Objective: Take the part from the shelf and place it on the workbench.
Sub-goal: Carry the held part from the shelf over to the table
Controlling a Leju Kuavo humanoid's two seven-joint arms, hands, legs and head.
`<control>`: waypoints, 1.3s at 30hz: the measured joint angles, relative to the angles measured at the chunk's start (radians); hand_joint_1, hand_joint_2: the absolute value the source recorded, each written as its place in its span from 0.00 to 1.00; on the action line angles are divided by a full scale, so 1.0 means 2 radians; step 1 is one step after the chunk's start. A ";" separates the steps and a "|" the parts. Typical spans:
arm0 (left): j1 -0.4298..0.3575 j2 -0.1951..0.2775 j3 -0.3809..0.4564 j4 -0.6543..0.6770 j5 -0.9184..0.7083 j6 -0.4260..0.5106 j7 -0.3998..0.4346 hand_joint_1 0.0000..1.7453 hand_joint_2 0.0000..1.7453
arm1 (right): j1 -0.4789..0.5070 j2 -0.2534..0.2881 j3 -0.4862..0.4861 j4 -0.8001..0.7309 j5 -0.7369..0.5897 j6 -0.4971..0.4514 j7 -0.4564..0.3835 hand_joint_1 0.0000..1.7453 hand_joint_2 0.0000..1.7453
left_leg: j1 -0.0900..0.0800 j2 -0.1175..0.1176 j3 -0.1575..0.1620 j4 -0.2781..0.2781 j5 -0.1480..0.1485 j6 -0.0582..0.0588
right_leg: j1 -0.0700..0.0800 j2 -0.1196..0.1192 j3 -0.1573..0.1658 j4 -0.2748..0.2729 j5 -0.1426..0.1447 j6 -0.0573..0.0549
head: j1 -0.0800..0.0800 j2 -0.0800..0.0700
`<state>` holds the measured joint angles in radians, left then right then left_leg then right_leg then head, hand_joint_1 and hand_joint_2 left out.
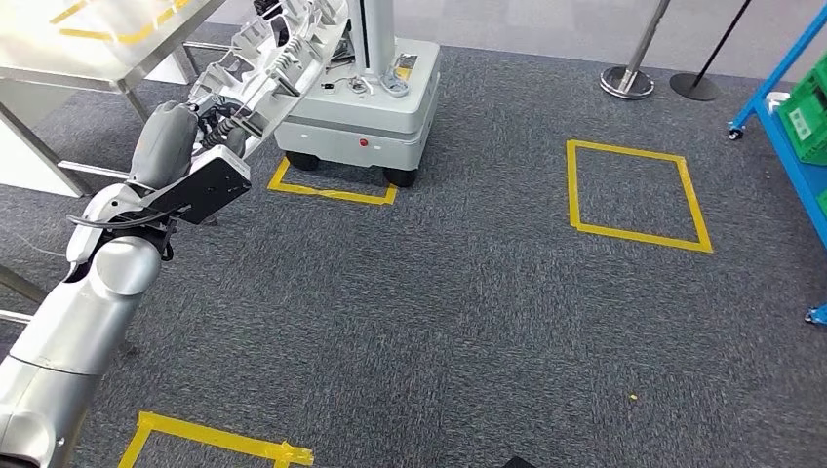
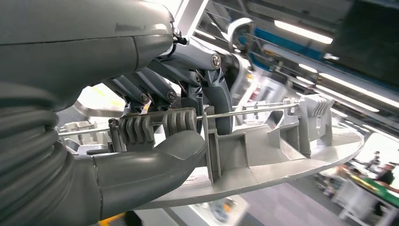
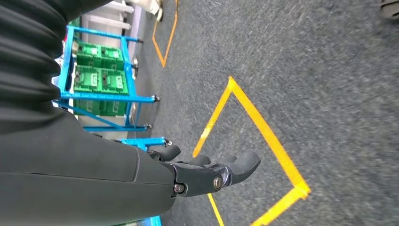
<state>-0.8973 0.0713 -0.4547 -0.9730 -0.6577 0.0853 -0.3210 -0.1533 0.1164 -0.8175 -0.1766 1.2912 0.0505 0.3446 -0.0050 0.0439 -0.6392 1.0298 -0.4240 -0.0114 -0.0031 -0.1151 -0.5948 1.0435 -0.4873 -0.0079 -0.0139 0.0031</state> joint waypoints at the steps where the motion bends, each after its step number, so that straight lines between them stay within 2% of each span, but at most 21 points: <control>1: 0.000 0.000 0.000 0.000 -0.001 0.000 0.001 1.00 1.00 | 0.000 0.000 0.000 0.000 0.000 0.000 0.000 0.00 1.00 | 0.001 -0.002 0.001 -0.001 0.001 0.002 | -0.001 0.000 0.000 0.000 -0.001 0.002 | 0.000 0.000; 3: 0.000 0.000 0.000 -0.001 -0.002 0.000 0.002 1.00 1.00 | -0.001 0.000 0.000 0.000 0.000 0.000 0.000 0.00 1.00 | 0.002 -0.004 0.002 -0.002 0.001 0.003 | -0.002 0.004 0.000 0.001 -0.003 0.003 | 0.000 0.000; 4: -0.001 0.000 -0.001 -0.001 -0.003 0.000 0.003 1.00 1.00 | -0.001 0.000 0.000 0.000 0.000 0.000 -0.001 0.00 1.00 | 0.002 -0.006 0.002 -0.003 0.001 0.004 | -0.002 0.013 -0.003 0.009 -0.007 0.003 | 0.000 0.000; 7: -0.003 -0.002 -0.003 0.000 -0.014 0.000 0.008 1.00 1.00 | 0.001 0.000 0.000 0.000 0.001 0.000 0.000 0.00 1.00 | 0.004 -0.032 0.002 -0.002 0.002 0.010 | -0.005 0.050 -0.051 0.100 -0.039 0.007 | 0.003 0.000; 8: -0.003 -0.003 -0.004 0.001 -0.017 0.000 0.009 1.00 1.00 | 0.002 0.000 0.000 0.000 0.001 0.000 0.000 0.00 1.00 | 0.004 -0.043 0.002 -0.001 0.002 0.010 | -0.006 0.055 -0.062 0.114 -0.037 0.007 | 0.003 0.000; 9: -0.003 -0.003 -0.004 0.001 -0.020 0.000 0.011 1.00 1.00 | 0.002 0.000 0.000 0.000 0.001 0.000 0.000 0.00 1.00 | 0.004 -0.053 0.002 0.000 0.001 0.010 | -0.007 0.059 -0.060 0.102 -0.022 0.007 | 0.003 0.000; 11: -0.003 -0.003 -0.005 0.001 -0.022 0.000 0.013 1.00 1.00 | 0.002 0.000 0.000 0.000 0.001 0.000 0.000 0.00 1.00 | 0.005 -0.065 0.000 0.003 0.000 0.006 | -0.009 0.078 -0.032 0.036 0.006 0.005 | 0.003 0.000; 13: -0.003 -0.002 -0.005 0.001 -0.024 0.000 0.014 1.00 1.00 | 0.001 0.000 0.000 0.000 0.001 0.000 0.000 0.00 1.00 | 0.006 -0.076 -0.004 0.004 0.002 -0.001 | -0.008 0.089 -0.019 0.007 0.013 0.004 | 0.003 0.000; 15: -0.003 0.002 -0.006 0.001 -0.027 0.000 0.014 1.00 1.00 | 0.001 0.000 0.000 0.000 0.001 0.000 0.000 0.00 1.00 | 0.007 -0.085 -0.006 0.002 0.004 -0.008 | -0.007 0.081 -0.017 0.005 0.014 0.001 | 0.003 0.000; 17: -0.004 0.006 -0.007 0.003 -0.031 0.000 0.015 1.00 1.00 | 0.000 0.001 0.000 0.000 0.000 0.000 0.001 0.00 1.00 | 0.006 -0.070 -0.012 0.013 -0.004 -0.014 | -0.008 0.071 -0.015 0.001 0.017 -0.006 | 0.002 0.000; 19: -0.005 0.008 -0.008 0.006 -0.033 0.000 0.016 1.00 1.00 | 0.001 0.001 0.000 0.000 0.000 0.000 0.001 0.00 1.00 | 0.006 -0.041 -0.034 0.059 -0.030 -0.017 | -0.008 0.061 -0.013 -0.002 0.018 -0.011 | 0.000 0.000; 21: -0.004 0.008 -0.011 0.011 -0.037 0.000 0.016 1.00 1.00 | 0.003 0.001 0.000 0.000 0.000 0.000 0.002 0.00 1.00 | 0.007 -0.029 -0.062 0.120 -0.054 -0.019 | -0.007 0.051 -0.013 -0.002 0.017 -0.013 | 0.000 0.000; 22: -0.004 0.008 -0.013 0.014 -0.039 0.001 0.017 1.00 1.00 | 0.003 0.001 0.000 0.000 -0.001 0.000 0.002 0.00 1.00 | 0.007 -0.027 -0.068 0.135 -0.055 -0.020 | -0.007 0.046 -0.013 -0.002 0.017 -0.013 | 0.000 0.000; 23: -0.004 0.008 -0.014 0.018 -0.041 0.001 0.017 1.00 1.00 | 0.004 0.002 0.000 0.000 -0.001 0.000 0.002 0.00 1.00 | 0.008 -0.025 -0.065 0.130 -0.048 -0.020 | -0.007 0.040 -0.012 -0.001 0.016 -0.013 | 0.000 0.000; 25: -0.005 0.008 -0.016 0.023 -0.044 0.002 0.019 1.00 1.00 | 0.004 0.002 0.000 0.000 -0.001 0.000 0.001 0.00 1.00 | 0.008 -0.011 -0.035 0.072 -0.019 -0.020 | -0.007 0.030 -0.012 0.000 0.014 -0.010 | -0.001 0.000; 28: -0.006 0.008 -0.018 0.027 -0.050 0.004 0.020 1.00 1.00 | 0.004 0.002 -0.001 0.000 0.000 0.000 0.002 0.00 1.00 | 0.003 0.014 -0.003 0.008 -0.002 -0.011 | -0.002 0.017 -0.011 0.004 0.010 -0.003 | 0.001 0.000; 31: -0.006 0.009 -0.021 0.031 -0.054 0.004 0.021 1.00 1.00 | 0.004 0.002 -0.001 0.000 -0.001 0.000 0.002 0.00 1.00 | 0.002 -0.002 -0.003 0.006 -0.001 0.000 | -0.002 0.008 -0.008 0.004 0.007 0.004 | 0.002 0.000; 33: -0.007 0.008 -0.022 0.033 -0.055 0.004 0.023 1.00 1.00 | 0.004 0.002 -0.001 0.000 -0.001 0.000 0.002 0.00 1.00 | 0.005 -0.012 -0.003 0.004 0.001 0.007 | -0.004 0.026 -0.018 0.028 -0.009 0.009 | 0.003 0.000; 36: -0.008 0.004 -0.025 0.038 -0.060 0.004 0.024 1.00 1.00 | 0.006 0.002 -0.001 0.000 -0.001 0.000 0.002 0.00 1.00 | 0.005 -0.030 -0.004 0.004 0.002 0.012 | -0.005 0.053 -0.063 0.118 -0.048 0.012 | 0.004 0.000; 38: -0.007 0.003 -0.028 0.043 -0.065 0.004 0.025 1.00 1.00 | 0.006 0.002 -0.001 0.000 0.000 0.000 0.002 0.00 1.00 | 0.004 -0.044 -0.004 0.004 0.003 0.012 | -0.004 0.055 -0.077 0.139 -0.046 0.010 | 0.004 0.000; 39: -0.007 0.004 -0.029 0.046 -0.067 0.004 0.025 1.00 1.00 | 0.006 0.002 -0.001 0.000 0.001 0.000 0.001 0.00 1.00 | 0.004 -0.050 -0.004 0.005 0.003 0.012 | -0.004 0.057 -0.069 0.121 -0.032 0.009 | 0.005 0.000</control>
<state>-0.9123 0.0785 -0.5127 -0.8807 -0.7921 0.0942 -0.2712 -0.1405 0.1202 -0.8198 -0.1770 1.2926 0.0511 0.3474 0.0032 -0.0561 -0.6477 1.0392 -0.4178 0.0125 -0.0115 -0.0015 -0.7333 1.2851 -0.5512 0.0092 -0.0049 0.0031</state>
